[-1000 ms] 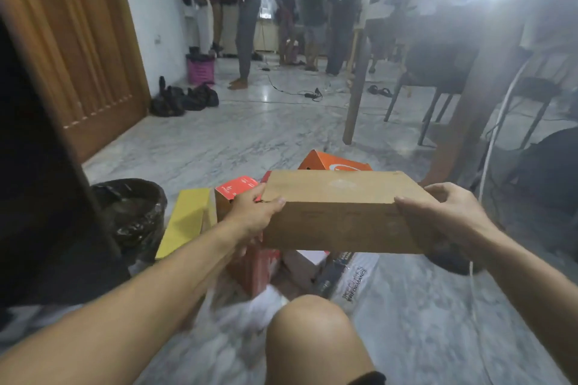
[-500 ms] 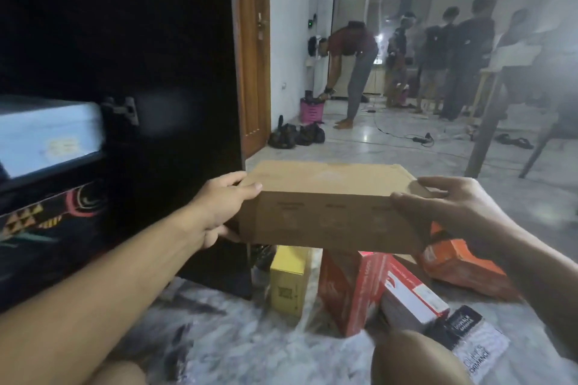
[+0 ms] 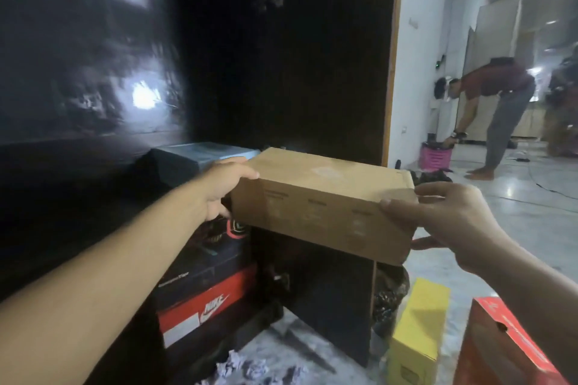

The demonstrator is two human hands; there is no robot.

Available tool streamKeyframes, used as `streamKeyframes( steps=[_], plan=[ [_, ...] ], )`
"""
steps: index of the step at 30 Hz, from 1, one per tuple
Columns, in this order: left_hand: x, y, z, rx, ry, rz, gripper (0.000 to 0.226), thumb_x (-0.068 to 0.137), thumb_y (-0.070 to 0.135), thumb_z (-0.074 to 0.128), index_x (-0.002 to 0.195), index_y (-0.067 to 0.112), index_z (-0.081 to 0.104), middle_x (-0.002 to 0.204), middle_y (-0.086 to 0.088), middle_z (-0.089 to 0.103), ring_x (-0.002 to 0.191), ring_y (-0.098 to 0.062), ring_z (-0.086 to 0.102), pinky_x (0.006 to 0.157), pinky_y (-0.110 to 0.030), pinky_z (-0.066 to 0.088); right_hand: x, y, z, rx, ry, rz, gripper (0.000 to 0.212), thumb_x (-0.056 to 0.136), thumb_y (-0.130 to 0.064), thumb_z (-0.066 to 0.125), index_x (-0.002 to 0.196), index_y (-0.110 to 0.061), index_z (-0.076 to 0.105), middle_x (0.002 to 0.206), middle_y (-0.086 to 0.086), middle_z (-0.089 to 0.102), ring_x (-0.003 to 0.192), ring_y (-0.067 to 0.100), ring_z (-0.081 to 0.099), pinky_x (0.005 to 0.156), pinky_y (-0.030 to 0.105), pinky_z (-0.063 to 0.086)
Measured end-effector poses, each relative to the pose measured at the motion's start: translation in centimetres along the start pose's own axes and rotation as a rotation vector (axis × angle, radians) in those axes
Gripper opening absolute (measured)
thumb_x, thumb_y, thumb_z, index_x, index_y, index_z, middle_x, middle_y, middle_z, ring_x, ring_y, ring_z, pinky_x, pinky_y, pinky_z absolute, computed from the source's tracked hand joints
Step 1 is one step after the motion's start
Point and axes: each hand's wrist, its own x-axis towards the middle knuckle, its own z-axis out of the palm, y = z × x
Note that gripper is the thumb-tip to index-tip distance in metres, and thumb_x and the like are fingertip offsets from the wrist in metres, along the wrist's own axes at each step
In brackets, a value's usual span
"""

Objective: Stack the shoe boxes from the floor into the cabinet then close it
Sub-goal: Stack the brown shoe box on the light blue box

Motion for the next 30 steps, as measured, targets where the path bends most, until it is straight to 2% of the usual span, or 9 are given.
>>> streamKeyframes(
  steps=[5, 9, 13, 15, 18, 21, 23, 26, 30],
  plan=[
    [3.6, 1.1, -5.5, -0.104, 0.120, 0.046, 0.054, 0.087, 0.015, 0.064, 0.138, 0.021, 0.047, 0.131, -0.009, 0.053, 0.119, -0.030, 0.048, 0.098, -0.057, 0.044, 2.8, -3.1, 6.1, 0.082, -0.046, -0.106, 0.071, 0.067, -0.029, 0.088, 0.128, -0.005, 0.058, 0.100, 0.001, 0.065, 0.086, 0.022, 0.068, 0.062, 0.043, 0.063],
    [6.6, 2.0, -8.0, -0.182, 0.205, 0.066, 0.030, 0.090, 0.013, 0.063, 0.120, 0.013, 0.056, 0.102, -0.004, 0.064, 0.106, -0.023, 0.057, 0.107, -0.048, 0.038, 5.4, -4.8, 11.1, 0.182, -0.040, -0.130, 0.063, 0.070, -0.028, 0.087, 0.125, -0.010, 0.061, 0.113, 0.007, 0.067, 0.099, 0.025, 0.067, 0.071, 0.046, 0.062],
    [10.5, 1.6, -10.4, -0.228, 0.312, 0.136, 0.029, 0.089, 0.012, 0.065, 0.117, 0.019, 0.061, 0.123, -0.009, 0.065, 0.103, -0.022, 0.059, 0.104, -0.043, 0.041, 8.0, -5.4, 15.9, 0.238, -0.050, -0.128, 0.026, 0.066, -0.031, 0.085, 0.077, -0.026, 0.061, 0.096, 0.001, 0.069, 0.090, 0.024, 0.069, 0.073, 0.045, 0.062],
    [12.2, 1.4, -11.0, -0.233, 0.360, 0.162, 0.035, 0.089, 0.014, 0.067, 0.124, 0.017, 0.059, 0.130, -0.008, 0.063, 0.100, -0.020, 0.061, 0.096, -0.034, 0.042, 9.0, -5.5, 17.7, 0.240, -0.031, -0.128, 0.030, 0.064, -0.036, 0.084, 0.066, -0.028, 0.055, 0.086, -0.002, 0.069, 0.086, 0.023, 0.069, 0.073, 0.045, 0.061],
    [14.1, 1.3, -11.3, -0.210, 0.466, 0.157, 0.060, 0.088, 0.028, 0.070, 0.141, 0.017, 0.043, 0.136, 0.006, 0.050, 0.120, -0.016, 0.050, 0.104, -0.036, 0.031, 10.3, -5.8, 19.4, 0.260, -0.011, -0.149, 0.035, 0.066, -0.045, 0.085, 0.060, -0.028, 0.054, 0.075, -0.010, 0.062, 0.084, 0.020, 0.067, 0.074, 0.046, 0.061],
    [16.0, 1.2, -11.9, -0.073, 0.635, 0.168, 0.067, 0.081, 0.048, 0.070, 0.135, 0.019, 0.044, 0.135, 0.000, 0.050, 0.120, -0.022, 0.053, 0.103, -0.041, 0.043, 11.6, -6.1, 20.8, 0.282, 0.013, -0.192, 0.035, 0.071, -0.056, 0.076, 0.065, -0.025, 0.062, 0.077, -0.007, 0.067, 0.084, 0.020, 0.067, 0.076, 0.046, 0.060],
    [16.6, 1.2, -11.5, 0.031, 0.660, 0.201, 0.058, 0.087, 0.043, 0.066, 0.134, 0.018, 0.043, 0.131, -0.003, 0.052, 0.116, -0.025, 0.054, 0.100, -0.044, 0.048, 12.2, -6.2, 21.9, 0.302, 0.039, -0.215, 0.034, 0.080, -0.057, 0.067, 0.071, -0.025, 0.068, 0.080, -0.002, 0.071, 0.084, 0.023, 0.069, 0.079, 0.047, 0.059],
    [16.6, 1.7, -9.9, 0.099, 0.578, 0.276, 0.059, 0.084, 0.053, 0.066, 0.130, 0.019, 0.050, 0.125, 0.003, 0.053, 0.113, -0.021, 0.053, 0.100, -0.040, 0.046, 12.8, -6.0, 23.6, 0.314, -0.003, -0.263, 0.027, 0.092, -0.040, 0.059, 0.077, -0.024, 0.074, 0.075, -0.004, 0.071, 0.081, 0.018, 0.069, 0.082, 0.040, 0.057],
    [15.1, 1.8, -7.0, 0.103, 0.454, 0.338, 0.094, 0.062, 0.081, 0.063, 0.139, 0.028, 0.049, 0.135, 0.009, 0.048, 0.128, -0.017, 0.046, 0.111, -0.038, 0.031, 13.7, -6.3, 25.7, 0.138, -0.145, -0.396, 0.028, 0.092, -0.011, 0.054, 0.110, -0.016, 0.075, 0.108, 0.002, 0.073, 0.102, 0.018, 0.065, 0.090, 0.029, 0.051]
  ],
)
